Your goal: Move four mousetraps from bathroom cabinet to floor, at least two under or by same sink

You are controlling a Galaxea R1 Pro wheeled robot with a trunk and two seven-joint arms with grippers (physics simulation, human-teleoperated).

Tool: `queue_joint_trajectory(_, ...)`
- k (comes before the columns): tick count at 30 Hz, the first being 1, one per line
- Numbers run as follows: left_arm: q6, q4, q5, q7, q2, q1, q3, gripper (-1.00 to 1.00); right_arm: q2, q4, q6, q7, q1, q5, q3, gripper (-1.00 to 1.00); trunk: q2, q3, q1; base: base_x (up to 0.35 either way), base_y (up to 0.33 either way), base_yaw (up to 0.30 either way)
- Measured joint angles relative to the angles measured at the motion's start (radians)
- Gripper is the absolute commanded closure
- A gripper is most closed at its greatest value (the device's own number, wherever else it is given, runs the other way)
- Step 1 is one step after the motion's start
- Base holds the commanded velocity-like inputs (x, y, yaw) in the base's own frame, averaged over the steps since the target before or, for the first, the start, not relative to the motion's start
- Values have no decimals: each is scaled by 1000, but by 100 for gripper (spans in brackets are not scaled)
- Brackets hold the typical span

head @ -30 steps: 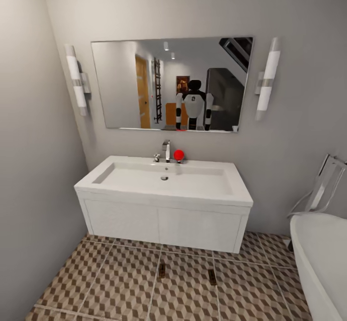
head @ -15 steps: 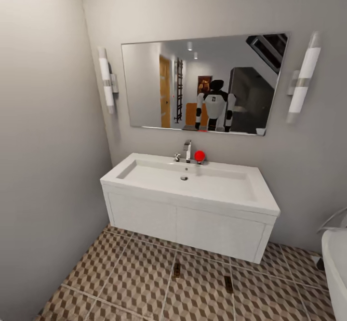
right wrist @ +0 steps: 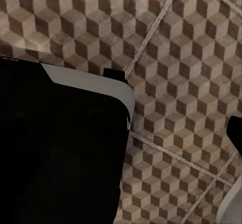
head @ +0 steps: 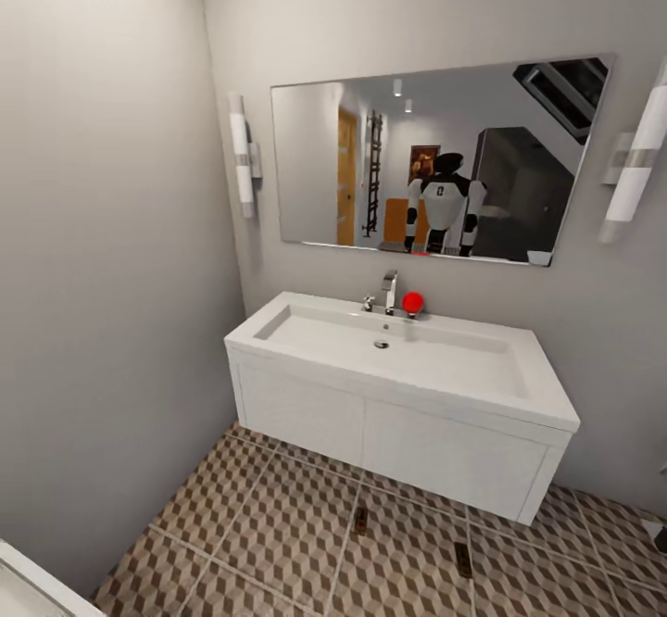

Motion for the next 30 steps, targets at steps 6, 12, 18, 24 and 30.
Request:
queue_joint_trajectory(6,-4,0,0,1,-3,19,0,-100,-1,0,2,2,0,-1,0,-100,0,0,0,0,0,25)
queue_joint_trajectory(12,-5,0,1,3,-4,25,0,-100,-4,0,-4,4,0,0,0,-100,0,0,0,0,0,148)
queue_joint_trajectory(18,-5,0,4,4,-4,26,0,-100,-4,0,-6,4,0,0,0,-100,0,0,0,0,0,259)
queue_joint_trajectory(24,-5,0,6,4,-3,27,1,-100,-4,0,-6,4,0,0,0,-100,0,0,0,0,0,289)
queue_joint_trajectory(30,-5,0,6,3,-3,27,1,-100,-4,0,-6,4,0,1,0,-100,0,0,0,0,0,297)
